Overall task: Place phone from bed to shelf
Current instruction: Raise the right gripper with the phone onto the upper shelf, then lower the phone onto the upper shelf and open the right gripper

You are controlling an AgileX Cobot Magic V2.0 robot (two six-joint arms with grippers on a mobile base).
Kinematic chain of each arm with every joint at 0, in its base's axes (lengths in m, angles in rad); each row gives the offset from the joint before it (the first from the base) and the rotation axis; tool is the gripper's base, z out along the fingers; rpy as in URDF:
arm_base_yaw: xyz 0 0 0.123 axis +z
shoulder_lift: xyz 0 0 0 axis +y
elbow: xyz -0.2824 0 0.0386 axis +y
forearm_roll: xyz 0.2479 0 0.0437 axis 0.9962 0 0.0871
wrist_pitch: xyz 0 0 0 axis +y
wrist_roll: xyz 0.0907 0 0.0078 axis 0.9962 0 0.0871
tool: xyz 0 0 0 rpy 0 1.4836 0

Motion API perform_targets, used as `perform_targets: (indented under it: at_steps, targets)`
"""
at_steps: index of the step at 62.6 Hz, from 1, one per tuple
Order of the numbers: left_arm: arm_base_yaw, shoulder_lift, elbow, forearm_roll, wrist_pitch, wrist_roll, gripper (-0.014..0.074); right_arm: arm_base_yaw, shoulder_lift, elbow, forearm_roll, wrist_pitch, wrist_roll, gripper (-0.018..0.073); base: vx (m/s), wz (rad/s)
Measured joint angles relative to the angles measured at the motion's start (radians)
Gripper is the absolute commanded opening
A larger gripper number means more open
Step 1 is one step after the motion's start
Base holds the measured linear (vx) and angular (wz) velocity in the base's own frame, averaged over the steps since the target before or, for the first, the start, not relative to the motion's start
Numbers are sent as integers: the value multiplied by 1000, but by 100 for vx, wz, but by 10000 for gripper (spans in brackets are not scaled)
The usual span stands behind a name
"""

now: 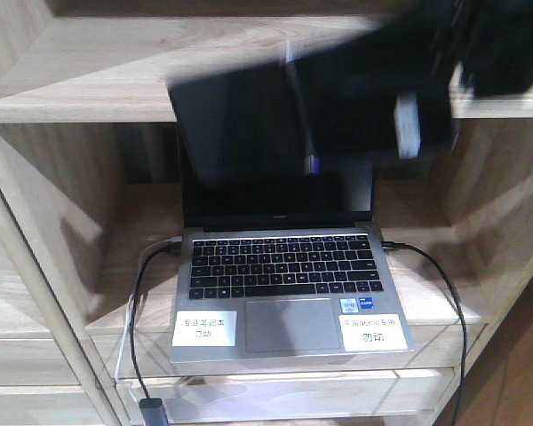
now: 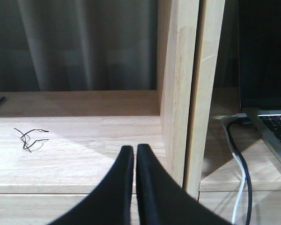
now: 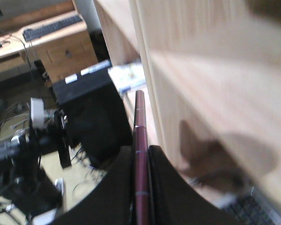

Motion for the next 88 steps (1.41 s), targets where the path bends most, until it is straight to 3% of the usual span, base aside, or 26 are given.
perform_targets:
  at_steps: [20, 40, 56, 88]
  targets:
    - [0, 0, 0, 0, 0, 0, 1, 6, 185, -316, 109, -45, 24, -2, 0, 0]
    - [0, 0, 0, 0, 0, 0, 1, 136, 456, -577, 131, -205, 35, -2, 0, 0]
    - [0, 0, 0, 0, 0, 0, 1, 213, 595, -613, 132, -396, 32, -2, 0, 0]
    - [0, 0, 0, 0, 0, 0, 1, 217, 713, -613, 84, -522, 31, -2, 0, 0]
